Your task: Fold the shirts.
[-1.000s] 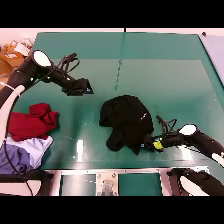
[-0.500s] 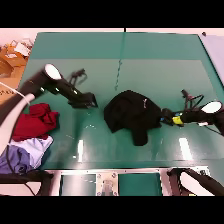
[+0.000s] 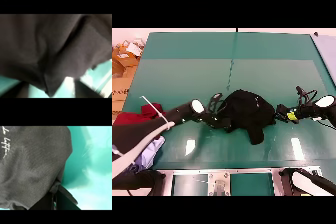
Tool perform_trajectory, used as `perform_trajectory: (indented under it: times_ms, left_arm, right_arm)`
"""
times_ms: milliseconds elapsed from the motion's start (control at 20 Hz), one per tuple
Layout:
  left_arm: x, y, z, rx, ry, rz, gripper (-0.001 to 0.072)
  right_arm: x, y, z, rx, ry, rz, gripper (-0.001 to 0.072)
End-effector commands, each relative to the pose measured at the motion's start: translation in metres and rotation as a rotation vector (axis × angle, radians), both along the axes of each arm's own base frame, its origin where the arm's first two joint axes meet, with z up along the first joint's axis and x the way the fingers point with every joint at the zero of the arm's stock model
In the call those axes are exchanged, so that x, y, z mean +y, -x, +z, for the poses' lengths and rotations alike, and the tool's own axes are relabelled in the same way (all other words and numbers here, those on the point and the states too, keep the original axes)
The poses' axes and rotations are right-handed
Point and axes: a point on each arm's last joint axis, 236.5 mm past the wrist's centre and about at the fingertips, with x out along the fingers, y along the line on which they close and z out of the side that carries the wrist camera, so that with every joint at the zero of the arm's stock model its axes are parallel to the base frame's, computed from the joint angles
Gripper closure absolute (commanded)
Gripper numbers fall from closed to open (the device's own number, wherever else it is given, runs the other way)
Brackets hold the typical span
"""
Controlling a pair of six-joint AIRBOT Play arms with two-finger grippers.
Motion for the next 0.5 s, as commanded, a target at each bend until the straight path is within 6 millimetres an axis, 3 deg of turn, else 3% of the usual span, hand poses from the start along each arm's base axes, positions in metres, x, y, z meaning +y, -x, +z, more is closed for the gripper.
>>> perform_trajectory:
  times_ms: [0, 100, 200, 250, 300, 350, 450]
  left_arm:
    - [-0.005, 0.024, -0.013, 0.022, -0.028, -0.068, 0.0683]
    - [0.023, 0.03, -0.015, 0.054, -0.111, -0.116, 0.0685]
    - [0.078, 0.008, -0.003, 0.025, -0.273, -0.085, 0.0686]
    - [0.106, -0.008, 0.014, -0.029, -0.348, -0.059, 0.0686]
    - [0.131, -0.025, 0.042, -0.098, -0.403, -0.029, 0.0686]
    - [0.152, -0.042, 0.081, -0.196, -0.438, 0.0, 0.0686]
    - [0.186, -0.072, 0.181, -0.441, -0.465, 0.073, 0.0686]
  right_arm:
    - [-0.004, -0.005, -0.001, -0.014, 0.015, -0.008, 0.0693]
    - [-0.011, -0.015, 0.004, -0.048, 0.043, -0.014, 0.0693]
    - [-0.022, -0.03, 0.024, -0.097, 0.077, -0.006, 0.0694]
    - [-0.023, -0.035, 0.041, -0.125, 0.079, 0.003, 0.0694]
    - [-0.024, -0.042, 0.065, -0.174, 0.086, 0.011, 0.0694]
    - [-0.025, -0.05, 0.095, -0.242, 0.099, 0.015, 0.0693]
    - [-0.027, -0.064, 0.179, -0.456, 0.15, 0.005, 0.0694]
